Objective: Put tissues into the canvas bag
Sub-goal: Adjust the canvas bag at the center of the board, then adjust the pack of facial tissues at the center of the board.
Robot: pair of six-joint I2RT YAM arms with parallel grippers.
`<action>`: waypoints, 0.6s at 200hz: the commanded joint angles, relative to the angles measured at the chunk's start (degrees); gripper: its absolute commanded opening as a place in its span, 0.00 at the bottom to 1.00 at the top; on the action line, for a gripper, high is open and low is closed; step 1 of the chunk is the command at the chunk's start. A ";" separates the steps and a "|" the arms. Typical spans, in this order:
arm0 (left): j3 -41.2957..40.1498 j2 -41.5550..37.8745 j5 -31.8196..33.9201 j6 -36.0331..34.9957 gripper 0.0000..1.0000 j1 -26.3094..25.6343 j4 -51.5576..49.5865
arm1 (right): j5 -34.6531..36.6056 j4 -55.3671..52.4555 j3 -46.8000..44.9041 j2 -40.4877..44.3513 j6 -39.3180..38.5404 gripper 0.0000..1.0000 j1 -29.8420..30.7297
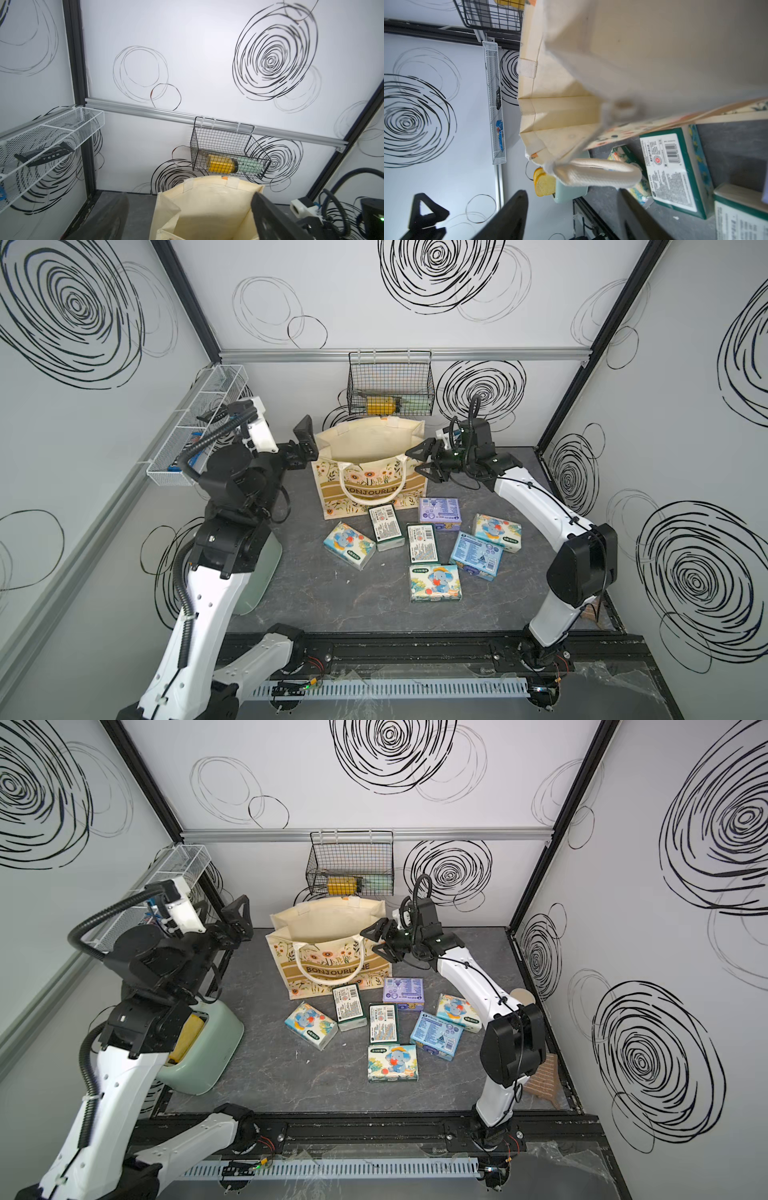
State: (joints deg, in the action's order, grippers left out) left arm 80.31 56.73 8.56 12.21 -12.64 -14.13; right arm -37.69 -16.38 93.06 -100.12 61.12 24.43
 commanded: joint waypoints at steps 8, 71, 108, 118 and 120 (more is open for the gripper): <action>-7.43 -2.75 -5.61 4.89 0.96 -0.52 2.57 | -0.42 -2.12 -0.06 3.36 -4.02 0.78 -0.30; -27.92 -15.69 -12.30 11.43 0.96 -17.69 -0.60 | 6.05 -14.20 -19.07 26.24 -21.15 0.80 -7.10; -47.00 -23.66 -7.88 25.34 0.96 -37.64 5.16 | 10.48 -19.57 -38.57 42.79 -23.62 0.78 -8.07; -51.20 -24.11 -4.45 28.29 0.96 -43.81 8.18 | 10.87 -19.62 -43.79 46.66 -23.46 0.78 -8.17; -51.94 -24.01 -3.53 28.68 0.96 -44.84 8.62 | 10.88 -19.40 -45.06 47.51 -23.30 0.78 -8.17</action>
State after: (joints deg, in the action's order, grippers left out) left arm 36.25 34.00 -0.67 29.95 -47.29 -12.95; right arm -29.30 -30.13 57.74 -57.14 40.53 16.53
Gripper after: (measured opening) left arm 0.957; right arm 0.783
